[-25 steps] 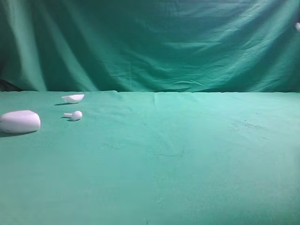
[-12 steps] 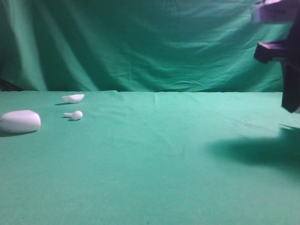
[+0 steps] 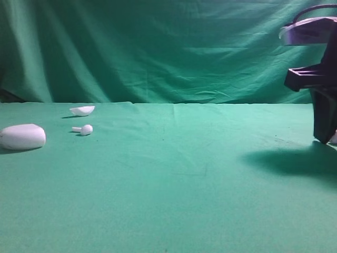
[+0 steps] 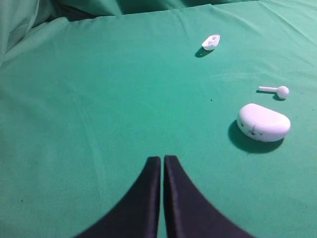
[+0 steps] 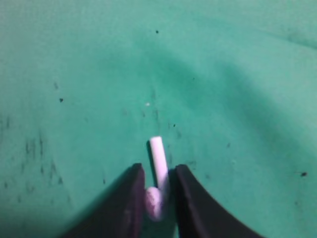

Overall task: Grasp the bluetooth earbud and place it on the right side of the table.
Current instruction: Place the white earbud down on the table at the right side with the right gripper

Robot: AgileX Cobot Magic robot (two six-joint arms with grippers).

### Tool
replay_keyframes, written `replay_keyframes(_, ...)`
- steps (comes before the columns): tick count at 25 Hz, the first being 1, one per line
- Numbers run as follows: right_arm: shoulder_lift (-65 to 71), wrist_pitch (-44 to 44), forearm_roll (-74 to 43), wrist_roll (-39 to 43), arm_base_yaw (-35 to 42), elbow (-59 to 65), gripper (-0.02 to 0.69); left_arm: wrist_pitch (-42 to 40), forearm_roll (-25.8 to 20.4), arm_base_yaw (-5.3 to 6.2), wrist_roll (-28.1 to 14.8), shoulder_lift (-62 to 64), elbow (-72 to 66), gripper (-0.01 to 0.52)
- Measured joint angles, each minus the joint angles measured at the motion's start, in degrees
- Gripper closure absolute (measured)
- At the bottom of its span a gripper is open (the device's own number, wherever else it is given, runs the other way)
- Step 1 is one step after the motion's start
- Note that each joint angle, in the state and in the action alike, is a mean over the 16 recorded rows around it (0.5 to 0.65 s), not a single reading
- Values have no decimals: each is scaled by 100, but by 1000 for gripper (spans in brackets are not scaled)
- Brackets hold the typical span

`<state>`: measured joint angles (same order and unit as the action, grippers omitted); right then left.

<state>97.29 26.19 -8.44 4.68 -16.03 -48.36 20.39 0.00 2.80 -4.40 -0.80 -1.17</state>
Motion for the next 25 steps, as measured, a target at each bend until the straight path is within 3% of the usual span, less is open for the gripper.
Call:
replay_keyframes(9,-136,807,51,240,0,-551,275,0,0,0,0,0,0,514)
replay_keyframes(12,-423,1223,143,280,0,-800,267,0,0,0,0,0,0,514)
replay_keyframes(16,-1052,1808,291,294,0,-1097,341,0,0,0,0,0,0,514)
replay_keyframes(25,-3272,2813,619,136,0,-1292,581,0,0,0,0,0,0,514)
